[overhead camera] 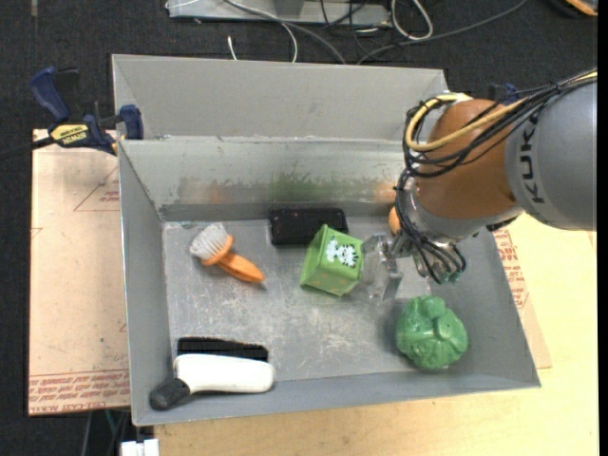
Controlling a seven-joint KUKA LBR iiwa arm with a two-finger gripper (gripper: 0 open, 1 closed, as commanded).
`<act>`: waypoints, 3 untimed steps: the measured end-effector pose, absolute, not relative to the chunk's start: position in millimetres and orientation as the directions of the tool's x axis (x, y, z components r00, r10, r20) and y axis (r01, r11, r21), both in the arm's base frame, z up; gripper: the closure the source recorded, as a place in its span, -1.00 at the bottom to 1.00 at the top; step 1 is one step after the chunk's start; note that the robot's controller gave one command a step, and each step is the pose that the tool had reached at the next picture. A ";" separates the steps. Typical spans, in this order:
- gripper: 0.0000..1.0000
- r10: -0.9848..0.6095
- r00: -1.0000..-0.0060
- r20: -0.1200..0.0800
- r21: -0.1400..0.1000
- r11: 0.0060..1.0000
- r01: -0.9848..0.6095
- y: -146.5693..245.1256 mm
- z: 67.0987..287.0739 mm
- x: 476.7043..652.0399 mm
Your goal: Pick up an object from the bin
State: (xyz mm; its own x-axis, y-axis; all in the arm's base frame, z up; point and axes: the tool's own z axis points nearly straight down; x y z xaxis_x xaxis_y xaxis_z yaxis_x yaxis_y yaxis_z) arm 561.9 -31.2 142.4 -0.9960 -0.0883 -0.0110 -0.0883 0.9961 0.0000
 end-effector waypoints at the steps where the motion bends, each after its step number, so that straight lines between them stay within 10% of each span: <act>1: 1.00 0.009 -1.000 -0.029 0.003 1.000 0.009 -32.0 114.0 584.4; 2: 1.00 0.002 -1.000 -0.014 0.001 1.000 0.002 -4.8 82.8 566.9; 3: 1.00 -0.007 -1.000 -0.029 -0.001 1.000 -0.007 14.5 75.3 623.2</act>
Offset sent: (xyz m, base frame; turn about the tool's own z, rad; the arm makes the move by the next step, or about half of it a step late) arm -0.0018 0.0559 -0.0522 0.0261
